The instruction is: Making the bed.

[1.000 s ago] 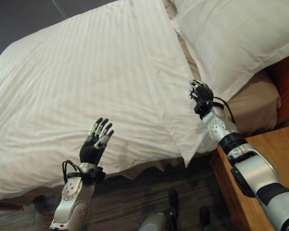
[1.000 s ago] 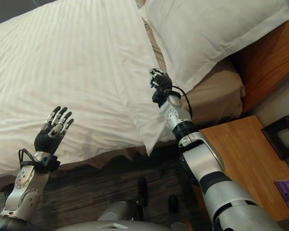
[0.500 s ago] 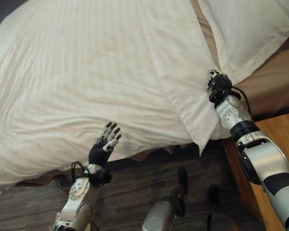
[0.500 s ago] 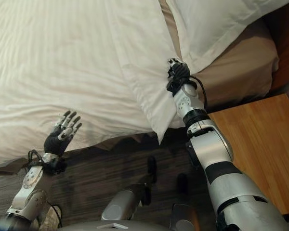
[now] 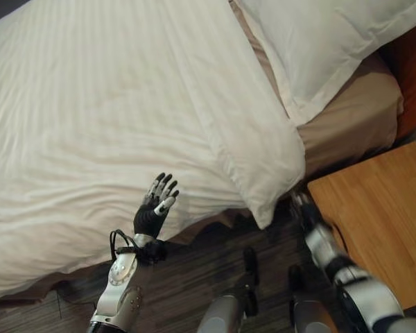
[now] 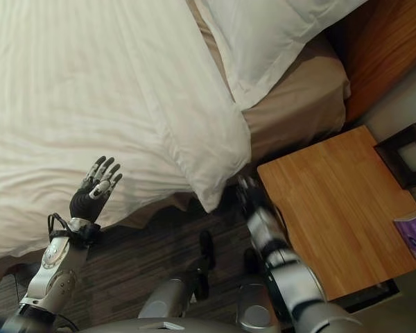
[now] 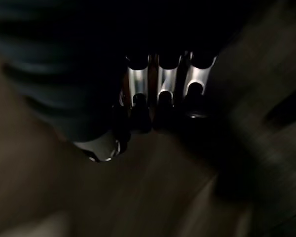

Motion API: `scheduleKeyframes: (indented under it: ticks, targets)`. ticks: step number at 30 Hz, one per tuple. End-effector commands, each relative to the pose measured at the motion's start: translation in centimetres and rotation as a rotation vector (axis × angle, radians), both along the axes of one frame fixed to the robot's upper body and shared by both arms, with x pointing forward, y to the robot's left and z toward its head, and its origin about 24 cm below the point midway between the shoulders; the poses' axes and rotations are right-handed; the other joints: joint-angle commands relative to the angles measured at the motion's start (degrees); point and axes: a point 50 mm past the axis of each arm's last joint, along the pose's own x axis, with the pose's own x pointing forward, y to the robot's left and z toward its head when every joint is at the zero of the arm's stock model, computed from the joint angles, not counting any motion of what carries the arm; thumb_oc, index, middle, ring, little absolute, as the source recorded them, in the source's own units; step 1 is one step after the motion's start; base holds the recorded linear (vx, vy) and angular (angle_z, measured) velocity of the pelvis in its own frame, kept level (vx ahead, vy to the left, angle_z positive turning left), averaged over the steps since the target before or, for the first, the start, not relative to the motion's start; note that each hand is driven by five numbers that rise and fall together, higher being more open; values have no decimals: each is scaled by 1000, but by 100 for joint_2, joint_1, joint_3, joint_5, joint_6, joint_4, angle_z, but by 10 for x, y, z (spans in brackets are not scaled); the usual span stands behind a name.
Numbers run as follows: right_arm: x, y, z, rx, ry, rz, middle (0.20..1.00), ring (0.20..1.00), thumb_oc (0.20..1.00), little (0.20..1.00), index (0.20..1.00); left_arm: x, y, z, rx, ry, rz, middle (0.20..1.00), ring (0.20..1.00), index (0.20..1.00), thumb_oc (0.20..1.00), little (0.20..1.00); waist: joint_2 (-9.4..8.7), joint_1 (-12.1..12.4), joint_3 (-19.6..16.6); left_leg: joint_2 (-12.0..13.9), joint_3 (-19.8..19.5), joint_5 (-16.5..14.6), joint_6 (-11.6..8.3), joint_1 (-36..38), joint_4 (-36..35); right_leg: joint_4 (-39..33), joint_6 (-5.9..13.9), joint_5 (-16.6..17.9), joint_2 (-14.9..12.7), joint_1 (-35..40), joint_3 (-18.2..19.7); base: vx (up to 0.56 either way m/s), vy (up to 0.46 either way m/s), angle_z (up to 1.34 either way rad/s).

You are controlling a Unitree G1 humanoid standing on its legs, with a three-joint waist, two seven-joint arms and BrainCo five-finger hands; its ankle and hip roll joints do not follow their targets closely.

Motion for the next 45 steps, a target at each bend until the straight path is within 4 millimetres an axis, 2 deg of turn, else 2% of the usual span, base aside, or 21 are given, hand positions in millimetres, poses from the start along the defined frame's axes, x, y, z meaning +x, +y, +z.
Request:
scheduleKeyframes:
  ticks: [1, 2, 3, 5, 6, 7, 8, 9, 10, 13, 14, 15, 17, 18, 21, 22, 24, 28, 33, 38, 45]
  targets:
    - [-11, -2, -3, 10, -24, 2, 200, 200, 200, 200, 200, 7, 10, 13, -22, -120, 89, 1000, 1000, 1000, 1000, 1000, -178, -246, 16, 80, 288, -258, -233, 576, 35, -1119, 209, 1041, -331, -2, 240, 24, -28, -3]
    - [-17, -9, -3, 8, -33, -29, 200, 200, 200, 200, 200, 6, 13, 13, -19, -121, 100, 1000, 1000, 1000, 1000, 1000, -217, -281, -17, 84, 289, -265, -229, 603, 35, -1119, 206, 1034, -327, 27, 244, 63, -47, -6]
    - [-27, -30, 1, -8, -69, -127, 200, 200, 200, 200, 200, 5, 18, 10, -19, -111, 127, 1000, 1000, 1000, 1000, 1000, -305, -371, -114, 106, 287, -310, -222, 719, 35, -1119, 205, 997, -316, 134, 245, 49, -39, -11]
    - [-27, -30, 1, -8, -69, -127, 200, 200, 200, 200, 200, 5, 18, 10, -19, -111, 127, 1000, 1000, 1000, 1000, 1000, -305, -368, -119, 106, 289, -309, -222, 714, 35, -1119, 205, 999, -315, 128, 248, 58, -30, -5]
    - [-25, -61, 20, -70, -183, -255, 200, 200, 200, 200, 200, 3, 26, 9, -17, -107, 166, 1000, 1000, 1000, 1000, 1000, -417, -488, -274, 121, 271, -401, -197, 920, 35, -1119, 203, 923, -314, 338, 234, 63, -38, 1]
    - [-25, -61, 20, -70, -183, -255, 200, 200, 200, 200, 200, 3, 26, 9, -17, -108, 166, 1000, 1000, 1000, 1000, 1000, -419, -478, -286, 126, 279, -379, -201, 896, 35, -1119, 197, 946, -308, 311, 242, 101, -41, 0]
    - [-21, -74, 34, -115, -257, -300, 200, 200, 200, 200, 200, 3, 28, 11, -10, -113, 182, 1000, 1000, 1000, 1000, 1000, -452, -534, -345, 130, 275, -428, -192, 989, 35, -1119, 202, 903, -304, 400, 237, 111, -24, 2]
    - [-14, -91, 63, -196, -402, -369, 200, 200, 200, 200, 200, 2, 33, 12, 6, -116, 212, 1000, 1000, 1000, 1000, 1000, -507, -610, -506, 159, 269, -496, -171, 1155, 35, -1119, 198, 842, -301, 572, 235, 110, -24, 8]
    - [-14, -91, 63, -196, -401, -369, 200, 200, 200, 200, 200, 2, 33, 12, 7, -116, 212, 1000, 1000, 1000, 1000, 1000, -510, -604, -511, 163, 274, -472, -175, 1138, 35, -1119, 192, 864, -296, 553, 241, 101, -23, 14]
    - [-7, -105, 104, -314, -583, -397, 200, 200, 200, 200, 200, 0, 38, 10, 18, -99, 243, 1000, 1000, 1000, 1000, 1000, -577, -671, -735, 191, 256, -555, -146, 1348, 35, -1088, 176, 780, -300, 758, 240, 84, 0, 4]
    - [-6, -108, 116, -367, -625, -384, 856, 856, 856, 856, 856, 0, 37, 9, 22, -96, 242, 1000, 1000, 1000, 1000, 1000, -616, -683, -803, 194, 242, -584, -137, 1437, 35, -1065, 174, 757, -299, 834, 246, 145, -16, 10]
    - [-3, -109, 141, -447, -719, -347, 1000, 1000, 1000, 1000, 1000, -1, 37, 7, 21, -83, 246, 1000, 1000, 1000, 1000, 1000, -674, -718, -947, 205, 240, -619, -121, 1577, 35, -1013, 168, 709, -298, 962, 229, 153, -10, 17]
    - [-3, -106, 150, -476, -758, -338, 1000, 1000, 1000, 1000, 1000, -2, 36, 5, 14, -75, 243, 1000, 1000, 1000, 1000, 1000, -713, -726, -1005, 207, 225, -648, -107, 1670, 35, -994, 170, 683, -302, 1050, 223, 97, -9, 7]
    - [2, -99, 166, -525, -826, -297, 1000, 1000, 1000, 1000, 1000, -3, 35, 1, 21, -54, 242, 1000, 1000, 1000, 1000, 1000, -753, -721, -1119, 208, 223, -675, -98, 1762, 35, -972, 178, 659, -298, 1143, 212, 39, 1, 5]
    - [5, -91, 176, -552, -872, -257, 1000, 1000, 1000, 1000, 1000, -4, 34, 0, 20, -47, 241, 1000, 1000, 1000, 1000, 1000, -782, -714, -1161, 208, 219, -683, -92, 1816, 35, -957, 183, 648, -302, 1187, 208, 28, -9, 4]
    - [16, -65, 187, -559, -947, -137, 1000, 1000, 1000, 1000, 1000, -3, 27, -8, -14, -21, 225, 1000, 1000, 1000, 1000, 1000, -839, -686, -1267, 208, 214, -683, -79, 1891, 35, -912, 179, 630, -303, 1249, 193, 22, -26, 4]
    - [16, -58, 185, -553, -945, -108, 1000, 1000, 1000, 1000, 1000, -4, 24, -10, -19, -12, 215, 1000, 1000, 1000, 1000, 1000, -853, -686, -1290, 213, 211, -688, -78, 1915, 35, -898, 181, 624, -306, 1264, 182, 5, -7, -4]
    - [19, -11, 179, -475, -974, 127, 1000, 1000, 1000, 1000, 1000, -4, 0, -21, -64, 31, 117, 1000, 1000, 1000, 1000, 1000, -890, -706, -1349, 235, 177, -667, -84, 1994, 35, -856, 171, 598, -308, 1350, 144, 4, -11, -3]
    - [17, 18, 165, -485, -914, 356, 1000, 1000, 1000, 1000, 1000, -3, -26, -24, -95, 42, -10, 1000, 1000, 1000, 1000, 1000, -933, -710, -1413, 259, 122, -643, -102, 2022, 35, -831, 174, 554, -284, 1404, 105, -4, -15, 3]
    - [17, 24, 169, -547, -915, 467, 1000, 1000, 1000, 1000, 1000, -6, -33, -28, -86, 61, -51, 1000, 1000, 1000, 1000, 1000, -985, -710, -1475, 290, 65, -636, -120, 2047, 35, -804, 172, 531, -266, 1433, 77, -10, -20, 2]
    - [16, 17, 173, -609, -908, 477, 1000, 1000, 1000, 1000, 1000, -13, -21, -29, -50, 67, -9, 1000, 1000, 1000, 1000, 1000, -1005, -641, -1478, 348, -59, -541, -157, 2007, 35, -730, 140, 477, -203, 1423, 2, -35, -42, 7]
